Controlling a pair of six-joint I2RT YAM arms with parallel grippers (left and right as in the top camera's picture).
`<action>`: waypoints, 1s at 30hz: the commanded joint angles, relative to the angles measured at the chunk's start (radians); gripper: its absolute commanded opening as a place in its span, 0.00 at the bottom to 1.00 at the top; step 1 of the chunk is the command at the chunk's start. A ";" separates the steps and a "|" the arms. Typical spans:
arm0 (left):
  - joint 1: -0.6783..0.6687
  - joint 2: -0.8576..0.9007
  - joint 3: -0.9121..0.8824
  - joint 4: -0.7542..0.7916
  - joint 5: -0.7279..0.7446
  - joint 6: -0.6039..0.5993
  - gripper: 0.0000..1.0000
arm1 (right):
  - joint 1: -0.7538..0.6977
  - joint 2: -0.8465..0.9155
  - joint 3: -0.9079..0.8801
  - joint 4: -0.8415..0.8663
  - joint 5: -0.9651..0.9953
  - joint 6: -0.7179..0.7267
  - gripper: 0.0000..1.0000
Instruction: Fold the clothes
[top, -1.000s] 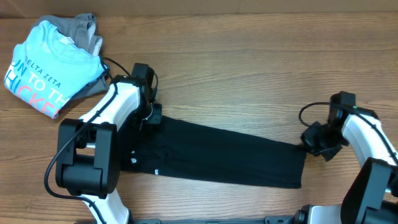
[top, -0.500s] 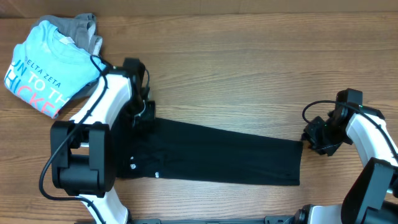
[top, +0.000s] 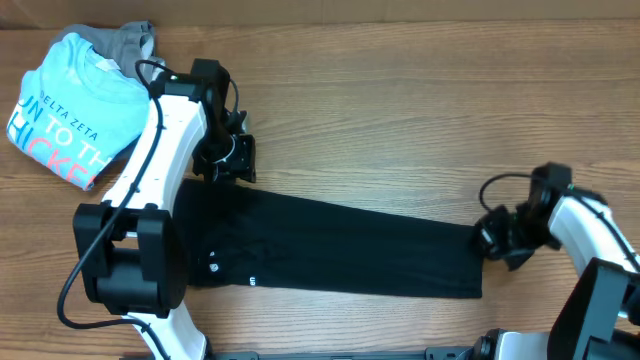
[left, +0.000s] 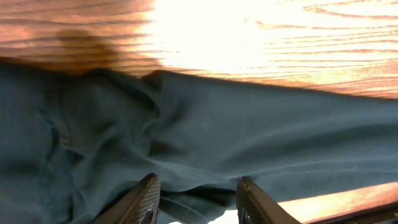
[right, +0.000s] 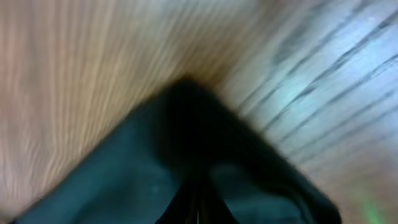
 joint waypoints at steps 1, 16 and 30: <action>-0.009 -0.023 -0.044 0.016 0.027 0.019 0.46 | 0.004 -0.012 -0.103 0.069 0.044 0.164 0.04; -0.054 -0.023 -0.387 0.410 0.086 0.019 0.53 | -0.123 -0.011 -0.048 0.100 0.298 0.175 0.04; -0.068 -0.023 -0.454 0.874 -0.034 -0.116 0.14 | -0.128 -0.020 0.253 0.018 -0.021 -0.142 0.18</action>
